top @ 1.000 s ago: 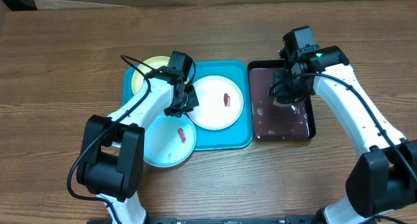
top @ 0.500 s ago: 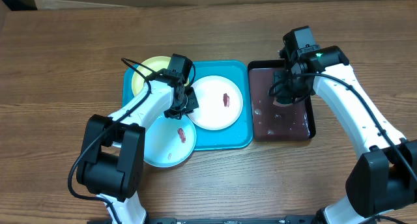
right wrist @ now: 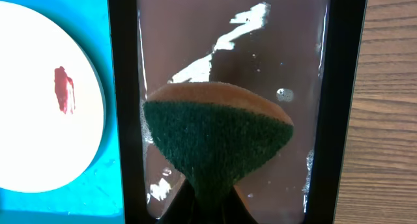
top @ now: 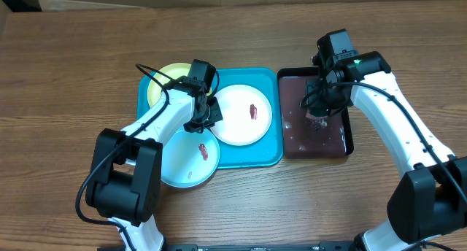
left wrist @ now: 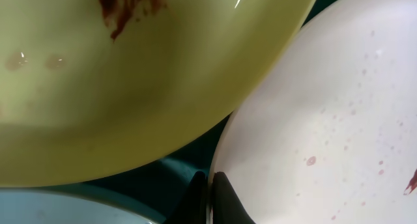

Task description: Clean dirty plates on tray and stack at the side

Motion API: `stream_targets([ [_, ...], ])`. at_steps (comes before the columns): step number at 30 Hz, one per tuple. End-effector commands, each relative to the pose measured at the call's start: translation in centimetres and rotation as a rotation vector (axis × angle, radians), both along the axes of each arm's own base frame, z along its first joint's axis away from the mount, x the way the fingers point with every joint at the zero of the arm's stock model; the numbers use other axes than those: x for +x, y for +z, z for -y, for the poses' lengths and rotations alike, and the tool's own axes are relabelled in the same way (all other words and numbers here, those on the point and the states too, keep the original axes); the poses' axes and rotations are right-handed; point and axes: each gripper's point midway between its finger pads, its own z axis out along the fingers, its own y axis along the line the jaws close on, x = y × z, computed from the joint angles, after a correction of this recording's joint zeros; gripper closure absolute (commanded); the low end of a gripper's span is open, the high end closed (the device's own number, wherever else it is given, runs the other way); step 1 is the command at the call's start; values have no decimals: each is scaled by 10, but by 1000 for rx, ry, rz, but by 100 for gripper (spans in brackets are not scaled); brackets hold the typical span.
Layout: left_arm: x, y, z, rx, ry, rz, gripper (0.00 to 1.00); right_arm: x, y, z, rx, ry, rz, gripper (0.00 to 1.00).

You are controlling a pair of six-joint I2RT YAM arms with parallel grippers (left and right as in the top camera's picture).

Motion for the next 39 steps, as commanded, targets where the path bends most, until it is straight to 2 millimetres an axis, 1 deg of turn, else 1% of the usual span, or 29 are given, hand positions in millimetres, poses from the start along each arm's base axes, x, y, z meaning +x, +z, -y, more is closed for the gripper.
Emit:
stream_targets([
  [1, 8, 6, 2, 4, 6, 27, 96, 3, 12, -5, 8, 25, 38, 96],
  [3, 8, 6, 3, -2, 5, 26, 96, 0, 6, -4, 5, 25, 27, 96],
  [5, 8, 6, 4, -3, 5, 26, 96, -3, -4, -3, 2, 25, 16, 96],
  [7, 8, 6, 4, -3, 5, 27, 93, -5, -17, -2, 0, 25, 11, 96],
  [9, 9, 6, 4, -4, 5, 32, 88, -6, -29, -2, 1, 25, 16, 96],
  [11, 10, 7, 4, -6, 4, 36, 88, -3, -32, -3, 4, 24, 30, 96],
  [13, 11, 7, 4, -6, 5, 37, 88, 2, -24, -4, 10, 23, 50, 96],
  [15, 11, 7, 4, -4, 6, 38, 92, 13, 5, -4, 18, 16, 84, 96],
  [16, 11, 7, 4, -4, 6, 38, 94, 15, 13, -5, 19, 18, 91, 96],
  [18, 12, 7, 4, -5, 8, 39, 96, 17, 25, -7, 16, 46, 102, 96],
  [20, 12, 8, 4, -8, 21, 39, 96, 15, 32, -11, 13, 69, 103, 96],
  [23, 12, 8, 4, -15, 45, 35, 96, 12, 32, -14, 11, 78, 93, 96],
  [29, 12, 8, 4, -16, 50, 34, 96, 6, 19, -20, 7, 96, 73, 96],
  [33, 12, 8, 5, -17, 51, 34, 96, 3, 7, -19, -2, 96, 41, 96],
  [35, 11, 8, 5, -17, 50, 33, 96, 2, -2, -18, -7, 97, 19, 96],
  [39, 10, 8, 5, -22, 49, 28, 96, 2, -30, -18, -16, 97, -13, 96],
])
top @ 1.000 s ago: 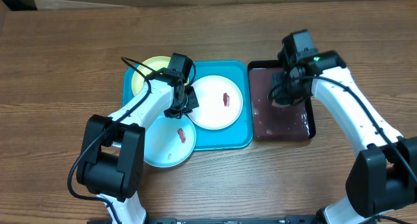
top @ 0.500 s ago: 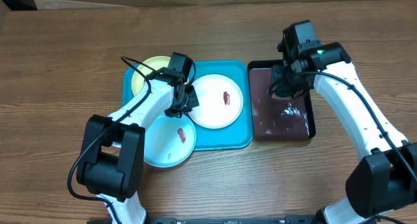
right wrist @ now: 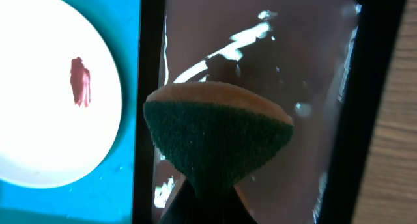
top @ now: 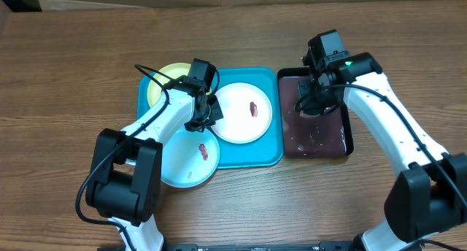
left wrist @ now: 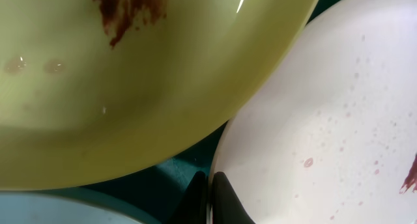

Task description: Clean dirty plates on tray and stack at the side

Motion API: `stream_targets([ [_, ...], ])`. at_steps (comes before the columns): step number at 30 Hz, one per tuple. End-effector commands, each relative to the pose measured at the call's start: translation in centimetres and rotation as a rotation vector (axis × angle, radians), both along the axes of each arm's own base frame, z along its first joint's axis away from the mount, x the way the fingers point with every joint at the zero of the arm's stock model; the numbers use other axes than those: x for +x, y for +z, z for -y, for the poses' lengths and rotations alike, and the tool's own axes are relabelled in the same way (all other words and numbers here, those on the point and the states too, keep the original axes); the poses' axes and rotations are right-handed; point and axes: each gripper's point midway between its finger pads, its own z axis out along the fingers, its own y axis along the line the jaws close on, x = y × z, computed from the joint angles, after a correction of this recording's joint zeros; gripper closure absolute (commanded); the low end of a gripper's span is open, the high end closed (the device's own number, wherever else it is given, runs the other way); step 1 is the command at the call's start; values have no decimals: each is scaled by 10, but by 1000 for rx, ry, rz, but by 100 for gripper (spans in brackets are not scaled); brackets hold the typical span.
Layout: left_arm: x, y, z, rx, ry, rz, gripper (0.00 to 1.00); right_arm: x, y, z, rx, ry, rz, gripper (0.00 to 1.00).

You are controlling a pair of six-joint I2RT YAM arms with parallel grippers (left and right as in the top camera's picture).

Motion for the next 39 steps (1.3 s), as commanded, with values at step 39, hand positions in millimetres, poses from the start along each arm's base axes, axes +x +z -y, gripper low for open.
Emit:
stream_targets([
  [39, -3, 5, 5, -20, 12, -23, 96, 28, -47, -124, -224, 114, 98, 96],
])
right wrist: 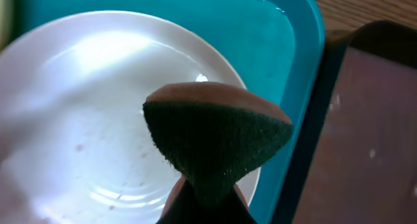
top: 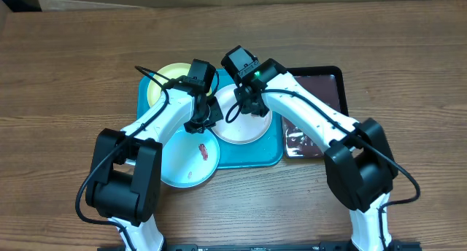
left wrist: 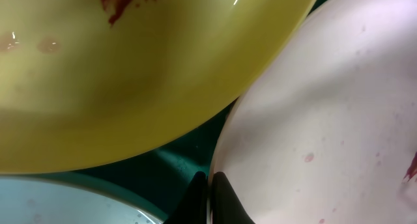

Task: Clean dirty plates on tray and stack at the side
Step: 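Scrub the white plate with the sponge while the left gripper holds it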

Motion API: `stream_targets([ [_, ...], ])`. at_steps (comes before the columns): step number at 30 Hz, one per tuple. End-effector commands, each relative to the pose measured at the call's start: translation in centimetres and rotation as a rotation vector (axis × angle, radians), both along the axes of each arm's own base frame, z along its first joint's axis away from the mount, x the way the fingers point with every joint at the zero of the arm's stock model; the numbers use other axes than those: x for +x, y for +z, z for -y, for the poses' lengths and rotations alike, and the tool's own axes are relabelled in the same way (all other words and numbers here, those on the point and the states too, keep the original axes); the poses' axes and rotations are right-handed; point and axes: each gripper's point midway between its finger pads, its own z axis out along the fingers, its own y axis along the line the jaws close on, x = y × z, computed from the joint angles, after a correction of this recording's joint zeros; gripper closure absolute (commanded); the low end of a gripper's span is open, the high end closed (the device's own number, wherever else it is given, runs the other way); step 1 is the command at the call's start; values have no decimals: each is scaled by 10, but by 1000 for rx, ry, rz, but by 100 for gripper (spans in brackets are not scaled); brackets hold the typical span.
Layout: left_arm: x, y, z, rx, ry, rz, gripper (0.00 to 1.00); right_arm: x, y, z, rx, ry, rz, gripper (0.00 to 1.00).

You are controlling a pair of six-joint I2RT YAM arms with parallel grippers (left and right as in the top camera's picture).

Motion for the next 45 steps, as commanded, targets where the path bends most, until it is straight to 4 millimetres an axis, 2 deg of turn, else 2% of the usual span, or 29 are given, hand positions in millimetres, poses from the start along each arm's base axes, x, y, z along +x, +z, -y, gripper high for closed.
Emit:
stream_targets([
  [1, 4, 5, 3, -5, 4, 10, 96, 7, -7, 7, -39, -29, 23, 96],
  [10, 4, 5, 3, -5, 4, 10, 96, 7, -36, 11, -84, -33, -7, 96],
  [20, 3, 5, 3, -4, 4, 7, 96, 4, -75, 26, -144, -75, -65, 96],
  [26, 3, 4, 3, -3, 4, 3, 96, -9, -97, 5, 22, -70, -203, 96],
  [32, 2, 4, 3, -2, 4, 0, 96, -18, -98, -15, 165, -54, -288, 96],
  [45, 2, 4, 3, -2, 4, 1, 96, -37, -98, -38, 269, -18, -381, 96],
])
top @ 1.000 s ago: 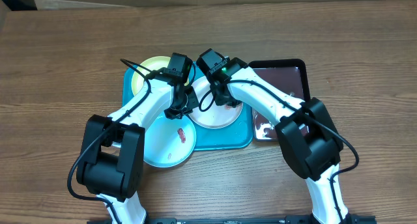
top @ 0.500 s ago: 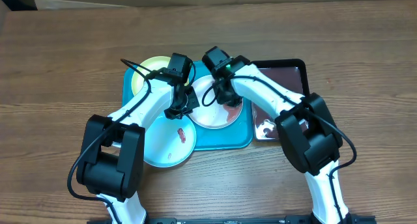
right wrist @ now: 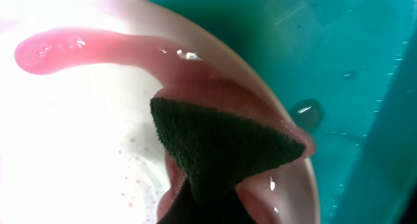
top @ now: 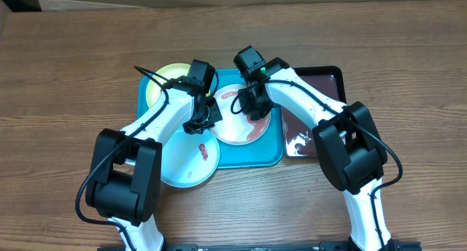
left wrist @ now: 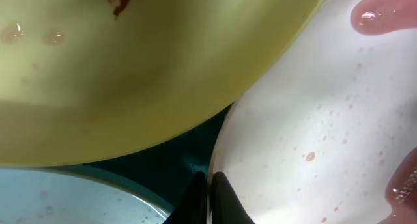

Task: Clean dirty plates on tray and stack at the side
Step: 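Scrub the white plate with the sponge while the left gripper holds it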

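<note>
A white plate [top: 235, 120] lies in the blue tray [top: 271, 155], streaked with wet pink smears [right wrist: 71, 45]. My left gripper [top: 207, 118] is shut on the white plate's left rim [left wrist: 218, 152]. My right gripper [top: 255, 105] is shut on a green-and-orange sponge [right wrist: 221, 146], which presses on the white plate [right wrist: 58, 133] near its right edge. A yellow plate [top: 162, 79] with a red-brown stain sits at the tray's back left. A pale blue plate [top: 186, 160] with a red stain lies at the front left.
A black tray [top: 325, 123] holding murky water stands right of the blue tray, partly under my right arm. Bare wooden table [top: 66, 76] surrounds both trays. The three plates crowd together, their rims nearly touching by my left fingers [left wrist: 225, 198].
The sponge was just above the white plate and is now pressed on its right side. The plate's red stain has become wet pink streaks. My left gripper still holds the rim.
At first my right gripper held the sponge in the black tray's water, then higher over that tray. Then it was above the white plate, and now it rubs there, with the stain smeared. All along my left gripper stayed shut on the white plate's rim.
</note>
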Motion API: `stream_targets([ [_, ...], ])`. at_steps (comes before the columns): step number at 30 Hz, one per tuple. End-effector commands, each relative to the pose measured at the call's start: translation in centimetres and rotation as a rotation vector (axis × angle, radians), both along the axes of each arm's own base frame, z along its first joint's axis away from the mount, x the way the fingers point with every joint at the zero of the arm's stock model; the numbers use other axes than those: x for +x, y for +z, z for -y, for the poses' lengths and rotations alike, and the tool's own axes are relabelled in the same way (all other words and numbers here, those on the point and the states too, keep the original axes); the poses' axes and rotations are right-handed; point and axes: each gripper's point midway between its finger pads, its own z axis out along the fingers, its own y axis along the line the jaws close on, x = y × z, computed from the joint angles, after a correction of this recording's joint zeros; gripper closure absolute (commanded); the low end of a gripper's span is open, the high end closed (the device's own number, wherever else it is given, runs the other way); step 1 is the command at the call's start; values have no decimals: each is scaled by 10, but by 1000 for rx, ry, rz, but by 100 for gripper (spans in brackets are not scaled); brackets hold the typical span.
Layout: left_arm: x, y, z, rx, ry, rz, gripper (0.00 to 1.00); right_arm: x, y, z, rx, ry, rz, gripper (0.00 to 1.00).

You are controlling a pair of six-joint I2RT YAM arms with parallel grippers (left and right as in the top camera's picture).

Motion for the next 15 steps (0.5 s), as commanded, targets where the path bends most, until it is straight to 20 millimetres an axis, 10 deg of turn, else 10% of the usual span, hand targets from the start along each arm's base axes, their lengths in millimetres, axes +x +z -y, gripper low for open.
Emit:
stream_targets([
  [1, 5, 5, 6, -17, -2, 16, 96, -41, -34, -29, 102, 46, -185, 96],
  [15, 5, 5, 6, -17, -2, 15, 96, -59, -23, -56, 273, 136, -274, 96],
])
